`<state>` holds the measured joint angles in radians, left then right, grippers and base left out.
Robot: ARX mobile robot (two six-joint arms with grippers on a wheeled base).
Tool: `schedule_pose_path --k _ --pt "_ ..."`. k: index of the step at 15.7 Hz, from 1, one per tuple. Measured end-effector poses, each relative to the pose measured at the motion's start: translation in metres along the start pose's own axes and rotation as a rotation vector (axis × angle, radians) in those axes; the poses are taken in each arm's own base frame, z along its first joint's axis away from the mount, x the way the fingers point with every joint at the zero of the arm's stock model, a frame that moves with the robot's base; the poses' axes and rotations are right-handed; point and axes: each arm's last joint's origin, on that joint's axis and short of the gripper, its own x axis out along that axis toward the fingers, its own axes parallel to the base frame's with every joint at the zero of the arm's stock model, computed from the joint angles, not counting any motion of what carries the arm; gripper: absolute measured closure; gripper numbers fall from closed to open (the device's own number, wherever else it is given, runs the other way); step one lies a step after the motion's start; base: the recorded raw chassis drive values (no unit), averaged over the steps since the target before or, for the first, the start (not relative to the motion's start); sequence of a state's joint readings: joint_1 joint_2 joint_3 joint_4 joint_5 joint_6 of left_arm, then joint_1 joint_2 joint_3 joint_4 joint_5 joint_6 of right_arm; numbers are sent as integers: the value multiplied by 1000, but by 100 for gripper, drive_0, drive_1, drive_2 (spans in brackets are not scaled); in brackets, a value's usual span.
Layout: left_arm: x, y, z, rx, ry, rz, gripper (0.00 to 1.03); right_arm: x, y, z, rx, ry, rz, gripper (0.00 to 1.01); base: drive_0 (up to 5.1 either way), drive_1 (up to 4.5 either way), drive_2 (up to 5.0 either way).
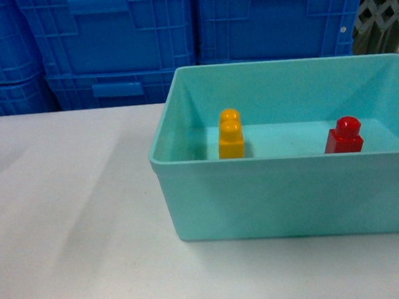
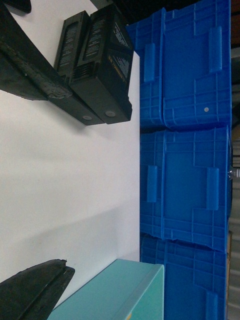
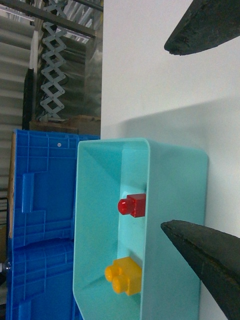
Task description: Pick red block from blue box to shelf
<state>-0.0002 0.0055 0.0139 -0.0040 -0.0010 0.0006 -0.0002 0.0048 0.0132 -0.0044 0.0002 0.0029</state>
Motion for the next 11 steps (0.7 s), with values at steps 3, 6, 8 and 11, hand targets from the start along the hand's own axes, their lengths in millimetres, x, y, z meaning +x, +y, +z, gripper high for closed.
schedule_pose_path --k 3,6,8,11 --pt "0 0 0 0 0 0 5 0 0 0 0 0 0 3 0 0 0" --pt "0 0 0 0 0 0 5 0 0 0 0 0 0 3 0 0 0" --pt "0 0 0 0 0 0 5 0 0 0 0 0 0 3 0 0 0" --pt "0 0 0 0 0 0 5 0 0 0 0 0 0 3 0 0 0"
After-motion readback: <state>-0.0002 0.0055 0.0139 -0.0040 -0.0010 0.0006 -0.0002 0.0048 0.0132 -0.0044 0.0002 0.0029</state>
